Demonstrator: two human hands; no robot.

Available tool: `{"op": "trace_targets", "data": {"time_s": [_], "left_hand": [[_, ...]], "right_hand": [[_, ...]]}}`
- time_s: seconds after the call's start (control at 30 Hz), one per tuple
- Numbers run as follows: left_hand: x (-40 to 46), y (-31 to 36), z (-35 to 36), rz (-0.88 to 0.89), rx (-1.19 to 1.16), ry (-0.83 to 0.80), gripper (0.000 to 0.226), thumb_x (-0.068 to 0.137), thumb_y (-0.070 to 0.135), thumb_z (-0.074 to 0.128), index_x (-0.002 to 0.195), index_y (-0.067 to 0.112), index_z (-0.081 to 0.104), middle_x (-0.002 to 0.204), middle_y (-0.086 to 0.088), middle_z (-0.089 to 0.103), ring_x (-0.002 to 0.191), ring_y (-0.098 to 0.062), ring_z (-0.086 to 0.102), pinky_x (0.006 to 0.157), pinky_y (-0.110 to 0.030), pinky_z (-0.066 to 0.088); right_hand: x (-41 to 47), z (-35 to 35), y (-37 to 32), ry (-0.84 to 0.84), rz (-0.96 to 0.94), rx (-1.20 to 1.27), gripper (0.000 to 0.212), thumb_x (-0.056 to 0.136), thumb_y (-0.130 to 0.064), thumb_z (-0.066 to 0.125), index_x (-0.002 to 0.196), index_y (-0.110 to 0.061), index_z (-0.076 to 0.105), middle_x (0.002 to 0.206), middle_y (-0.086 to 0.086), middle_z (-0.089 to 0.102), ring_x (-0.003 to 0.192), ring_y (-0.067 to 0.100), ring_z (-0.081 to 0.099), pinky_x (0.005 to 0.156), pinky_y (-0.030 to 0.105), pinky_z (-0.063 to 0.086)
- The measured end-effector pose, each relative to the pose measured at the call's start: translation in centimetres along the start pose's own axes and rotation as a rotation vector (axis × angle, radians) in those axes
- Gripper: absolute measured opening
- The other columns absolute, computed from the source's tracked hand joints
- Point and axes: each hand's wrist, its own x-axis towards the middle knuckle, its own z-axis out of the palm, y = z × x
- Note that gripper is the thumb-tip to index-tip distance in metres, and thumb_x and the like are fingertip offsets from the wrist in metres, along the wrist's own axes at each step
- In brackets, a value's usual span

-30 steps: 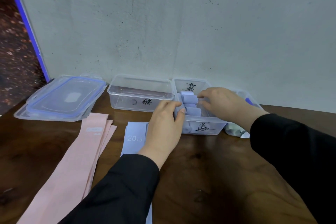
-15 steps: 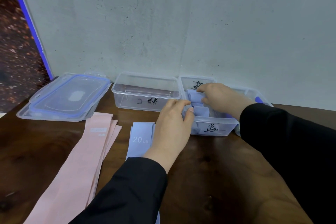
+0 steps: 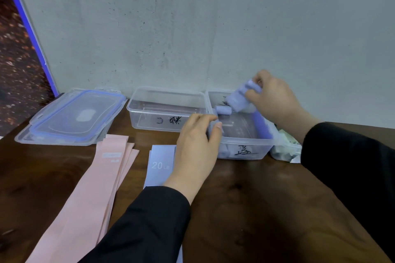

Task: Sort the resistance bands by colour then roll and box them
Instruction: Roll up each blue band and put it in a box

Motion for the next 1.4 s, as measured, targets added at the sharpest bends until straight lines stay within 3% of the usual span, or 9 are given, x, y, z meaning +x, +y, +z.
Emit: {"op": "trace_targets", "data": {"time_s": [0.2, 0.4, 0.63, 0.77, 0.83, 0.97, 1.1, 1.2, 1.4], "left_hand": [[-1.0, 3.0, -1.6, 0.032, -0.110, -0.044, 0.033, 0.100, 0.047, 0.046, 0.115, 0.027, 0.068, 0.074, 0.004, 0.065, 0.069, -0.011, 0.057, 0.064, -0.024, 0.045], [-1.9, 9.2, -2.6, -0.717, -0.763, -0.798, 0.040, 0.100, 0.052, 0.050, 0.128, 0.025, 0.056, 0.107, -0.012, 0.075, 0.098, -0.031, 0.072, 0.077, -0.043, 0.059], [-5.8, 10.9, -2.9, -0.793, -0.923, -0.576, 0.033, 0.102, 0.024, 0.056, 0.125, 0.002, 0.062, 0.119, -0.024, 0.068, 0.111, -0.038, 0.066, 0.083, -0.043, 0.058], [-7.3, 11.8, -3.0, -0.703, -0.658, -0.510, 0.018, 0.101, 0.022, 0.057, 0.094, 0.010, 0.068, 0.094, -0.012, 0.072, 0.083, -0.024, 0.068, 0.069, -0.031, 0.055], [-7.7, 11.3, -2.9, -0.633, -0.446, -0.528, 0.018, 0.101, 0.026, 0.059, 0.099, 0.013, 0.072, 0.103, -0.008, 0.074, 0.091, -0.023, 0.069, 0.076, -0.032, 0.058], [-9.3, 9.9, -3.2, -0.398, 0.248, -0.499, 0.046, 0.102, 0.035, 0.055, 0.145, 0.018, 0.050, 0.136, -0.005, 0.057, 0.117, -0.022, 0.058, 0.100, -0.032, 0.049], [-12.7, 11.3, -5.1, -0.162, 0.334, -0.559, 0.031, 0.101, 0.035, 0.056, 0.131, 0.029, 0.060, 0.118, 0.008, 0.059, 0.099, -0.006, 0.056, 0.079, -0.017, 0.046], [-17.1, 12.5, -6.9, 0.001, 0.355, -0.771, 0.030, 0.100, 0.039, 0.055, 0.129, 0.031, 0.062, 0.122, 0.014, 0.057, 0.108, -0.004, 0.054, 0.093, -0.021, 0.046], [-21.2, 12.3, -8.0, 0.080, 0.414, -0.772, 0.040, 0.103, 0.041, 0.050, 0.141, 0.031, 0.053, 0.152, 0.015, 0.039, 0.137, -0.008, 0.036, 0.113, -0.025, 0.025]], "right_hand": [[-7.2, -8.0, -2.5, 0.132, 0.190, 0.569, 0.030, 0.095, -0.016, 0.053, 0.122, -0.026, 0.062, 0.076, -0.003, 0.067, 0.056, 0.013, 0.060, 0.042, 0.021, 0.041], [-16.0, -7.6, -1.9, 0.017, 0.400, 1.315, 0.018, 0.099, -0.002, 0.052, 0.112, -0.004, 0.064, 0.104, 0.014, 0.073, 0.092, 0.027, 0.070, 0.076, 0.035, 0.058], [-25.3, -5.8, -1.0, -0.077, 0.623, 1.633, 0.023, 0.099, -0.001, 0.054, 0.121, -0.008, 0.058, 0.121, 0.018, 0.071, 0.110, 0.037, 0.070, 0.091, 0.048, 0.057], [-28.7, -6.3, 0.9, -0.220, 0.495, 0.862, 0.046, 0.089, -0.059, 0.063, 0.130, -0.039, 0.055, 0.115, -0.013, 0.070, 0.106, 0.009, 0.070, 0.091, 0.033, 0.057], [-29.7, -6.2, 2.2, -0.172, 0.344, 0.465, 0.043, 0.089, -0.061, 0.061, 0.129, -0.045, 0.053, 0.112, -0.022, 0.066, 0.105, -0.003, 0.062, 0.087, 0.020, 0.051], [-32.0, -5.5, 3.7, -0.183, 0.221, 0.397, 0.037, 0.096, -0.049, 0.060, 0.133, -0.044, 0.055, 0.126, -0.029, 0.057, 0.117, -0.008, 0.053, 0.096, 0.018, 0.044], [-33.6, -5.1, 4.1, -0.282, 0.033, 0.307, 0.033, 0.098, -0.047, 0.057, 0.130, -0.043, 0.060, 0.133, -0.037, 0.050, 0.126, -0.013, 0.046, 0.104, 0.014, 0.038], [-34.3, -5.2, 4.0, -0.331, -0.073, 0.249, 0.034, 0.096, -0.050, 0.058, 0.129, -0.041, 0.062, 0.133, -0.038, 0.049, 0.123, -0.024, 0.039, 0.105, 0.004, 0.027], [-35.1, -4.9, 4.0, -0.356, -0.159, 0.202, 0.037, 0.096, -0.052, 0.057, 0.131, -0.042, 0.062, 0.139, -0.036, 0.045, 0.127, -0.022, 0.033, 0.121, 0.023, 0.021]]}}
